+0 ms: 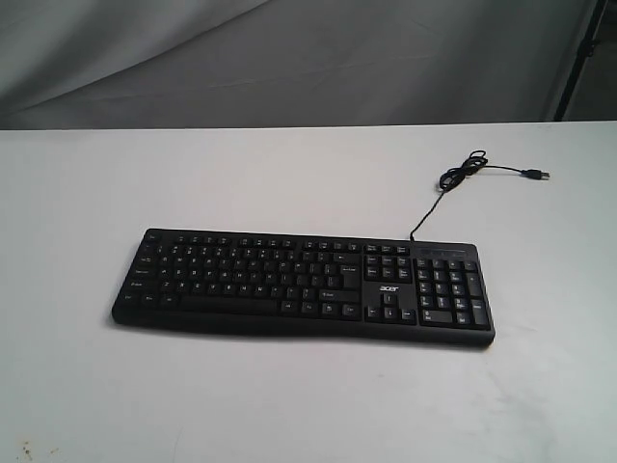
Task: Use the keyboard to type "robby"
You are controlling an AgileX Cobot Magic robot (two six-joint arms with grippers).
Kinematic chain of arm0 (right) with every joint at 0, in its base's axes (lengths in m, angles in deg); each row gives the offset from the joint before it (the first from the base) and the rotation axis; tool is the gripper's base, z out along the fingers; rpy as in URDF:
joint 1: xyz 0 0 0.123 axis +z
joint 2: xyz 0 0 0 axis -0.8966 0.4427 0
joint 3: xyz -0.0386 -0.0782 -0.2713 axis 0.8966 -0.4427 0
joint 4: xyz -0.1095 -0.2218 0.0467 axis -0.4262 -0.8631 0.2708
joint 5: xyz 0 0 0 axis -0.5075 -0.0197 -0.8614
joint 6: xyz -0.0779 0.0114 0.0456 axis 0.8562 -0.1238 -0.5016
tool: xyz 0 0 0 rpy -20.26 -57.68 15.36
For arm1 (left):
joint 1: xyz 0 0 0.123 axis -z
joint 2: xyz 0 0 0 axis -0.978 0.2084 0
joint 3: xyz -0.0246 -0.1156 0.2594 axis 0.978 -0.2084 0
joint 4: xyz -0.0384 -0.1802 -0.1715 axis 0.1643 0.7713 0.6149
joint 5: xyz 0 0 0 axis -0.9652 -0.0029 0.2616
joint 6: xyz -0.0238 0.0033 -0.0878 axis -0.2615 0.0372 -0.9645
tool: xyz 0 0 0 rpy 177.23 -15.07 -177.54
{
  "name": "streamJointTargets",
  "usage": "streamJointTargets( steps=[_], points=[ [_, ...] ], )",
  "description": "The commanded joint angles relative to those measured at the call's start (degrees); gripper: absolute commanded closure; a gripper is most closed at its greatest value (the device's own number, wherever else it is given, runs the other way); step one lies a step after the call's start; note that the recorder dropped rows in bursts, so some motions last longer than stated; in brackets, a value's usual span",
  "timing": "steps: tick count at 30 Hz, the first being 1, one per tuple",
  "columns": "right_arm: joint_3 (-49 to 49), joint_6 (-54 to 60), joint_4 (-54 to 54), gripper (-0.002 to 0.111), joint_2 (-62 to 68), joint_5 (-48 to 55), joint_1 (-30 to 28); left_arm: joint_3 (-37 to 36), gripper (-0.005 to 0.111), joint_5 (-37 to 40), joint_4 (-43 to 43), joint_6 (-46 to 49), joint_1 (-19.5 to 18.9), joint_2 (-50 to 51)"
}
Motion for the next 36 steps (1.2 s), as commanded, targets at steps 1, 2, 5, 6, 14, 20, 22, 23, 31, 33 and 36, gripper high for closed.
streamJointTargets(
  steps=[1, 2, 5, 6, 14, 20, 22, 23, 31, 33, 36],
  points=[
    [-0.22, 0.00, -1.89, 0.108, -0.24, 2.79, -0.45, -0.25, 0.107, -0.31, -0.27, -0.16, 0.36, -0.20],
    [-0.22, 0.00, -1.89, 0.108, -0.24, 3.35, -0.45, -0.25, 0.107, -0.31, -0.27, -0.16, 0.36, -0.20],
    [-0.22, -0.32, -1.89, 0.108, -1.79, 3.32, -0.45, -0.25, 0.107, -0.31, -0.27, -0.16, 0.36, -0.20],
    [-0.22, -0.46, -1.89, 0.108, -3.09, 3.32, -0.45, -0.25, 0.107, -0.31, -0.27, -0.16, 0.36, -0.20],
    [-0.22, -0.47, -1.38, 0.108, -9.19, 7.75, -1.67, -0.25, 0.107, -0.31, -0.27, -0.16, 0.36, -0.20],
    [-0.22, -0.47, -1.49, 0.108, -9.19, 7.85, -2.22, -0.25, 0.107, -0.31, -0.27, -0.16, 0.36, -0.20],
    [-0.22, -0.47, -1.49, 0.108, -9.19, 7.83, -2.22, -0.25, 0.107, -0.31, -0.27, -0.16, 0.36, -0.20],
    [-0.22, -0.47, -1.49, 0.108, -9.19, 7.83, -2.22, -0.25, 0.107, -0.31, -0.27, -0.16, 0.36, -0.20],
    [-0.22, -0.47, -1.49, 0.108, -9.19, 7.83, -2.22, -0.25, 0.107, -0.31, -0.27, -0.16, 0.36, -0.20],
    [-0.22, -0.47, -1.49, 0.108, -9.19, 7.83, -2.22, -0.25, 0.107, -0.31, -0.27, -0.16, 0.36, -0.20],
    [-0.22, -0.47, -1.49, 0.108, -9.19, 7.83, -2.22, -0.25, 0.107, -0.31, -0.27, -0.16, 0.36, -0.20]
  ],
)
